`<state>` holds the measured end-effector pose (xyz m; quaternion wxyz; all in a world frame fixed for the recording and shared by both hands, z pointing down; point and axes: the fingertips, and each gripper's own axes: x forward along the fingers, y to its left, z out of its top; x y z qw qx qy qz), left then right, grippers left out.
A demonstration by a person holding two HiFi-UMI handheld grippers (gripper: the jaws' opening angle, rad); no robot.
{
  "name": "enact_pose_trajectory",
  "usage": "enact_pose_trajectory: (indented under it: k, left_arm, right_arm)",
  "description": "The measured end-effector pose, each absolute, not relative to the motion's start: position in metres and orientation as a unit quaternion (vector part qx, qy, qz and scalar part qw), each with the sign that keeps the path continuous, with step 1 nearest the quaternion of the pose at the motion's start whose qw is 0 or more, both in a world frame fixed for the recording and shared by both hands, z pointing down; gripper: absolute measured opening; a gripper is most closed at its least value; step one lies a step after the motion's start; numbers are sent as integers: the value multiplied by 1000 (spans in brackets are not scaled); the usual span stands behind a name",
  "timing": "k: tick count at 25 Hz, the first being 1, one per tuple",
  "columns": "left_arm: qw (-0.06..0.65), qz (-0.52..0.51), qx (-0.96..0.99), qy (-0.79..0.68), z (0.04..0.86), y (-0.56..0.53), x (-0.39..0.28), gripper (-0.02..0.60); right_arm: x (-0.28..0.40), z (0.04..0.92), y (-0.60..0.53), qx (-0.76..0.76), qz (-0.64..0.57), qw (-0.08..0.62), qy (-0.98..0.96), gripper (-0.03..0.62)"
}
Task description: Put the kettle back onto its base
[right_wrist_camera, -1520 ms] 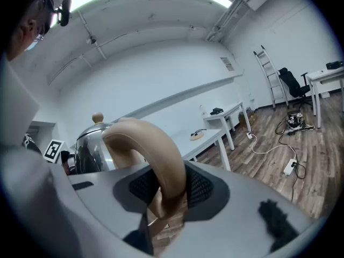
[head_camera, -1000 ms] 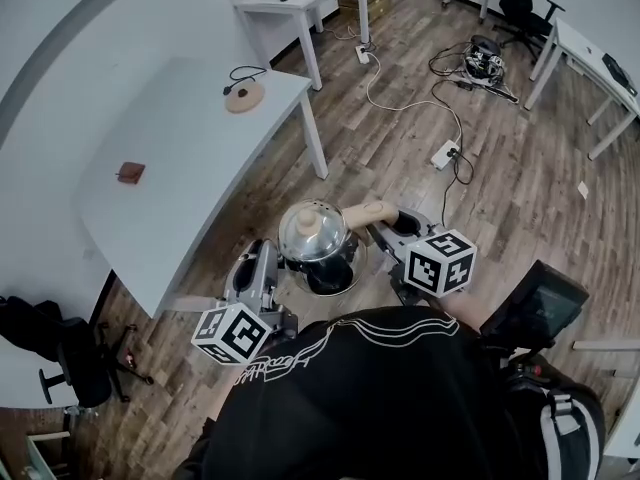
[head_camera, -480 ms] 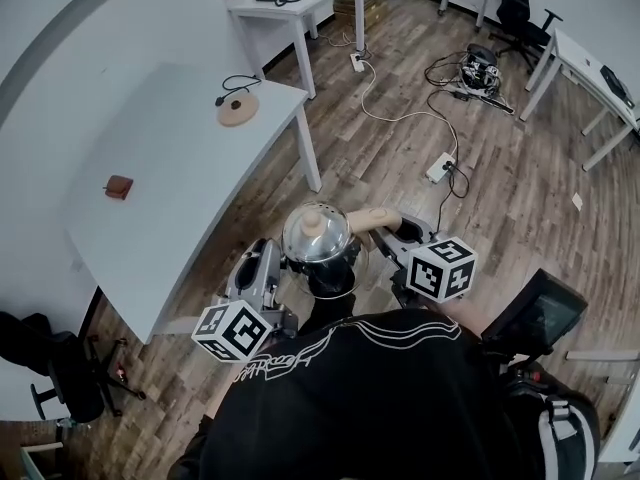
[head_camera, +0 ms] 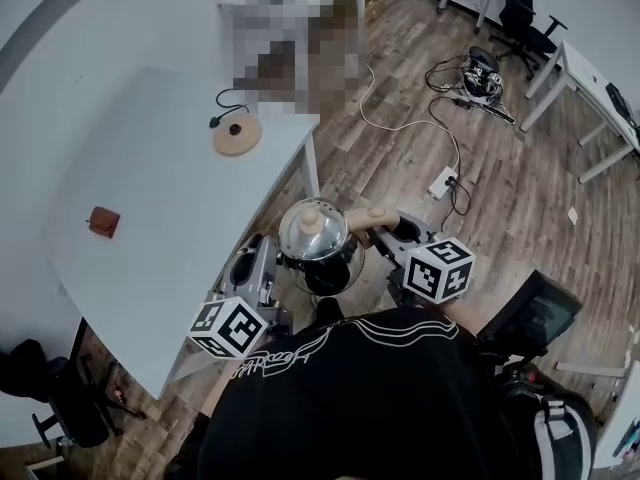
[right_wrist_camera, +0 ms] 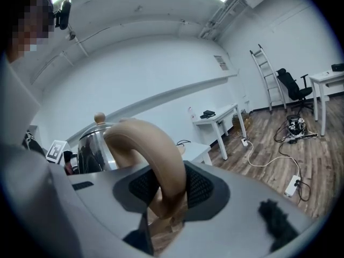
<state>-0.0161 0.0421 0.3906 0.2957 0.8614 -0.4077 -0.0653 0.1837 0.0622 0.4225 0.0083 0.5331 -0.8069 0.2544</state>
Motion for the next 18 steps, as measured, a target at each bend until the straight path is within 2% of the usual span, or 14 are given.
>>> enact_pose_trajectory:
  k: [8,18]
  left_arm:
    - [300,-66,854,-420,393,-116,-68,89]
    - [276,-71,850,-443,389,-121,-75,89]
  right_arm:
    - [133,422,-105,520,256,19,-815,123]
    - [124,424,-121,489,242,12,-838,123]
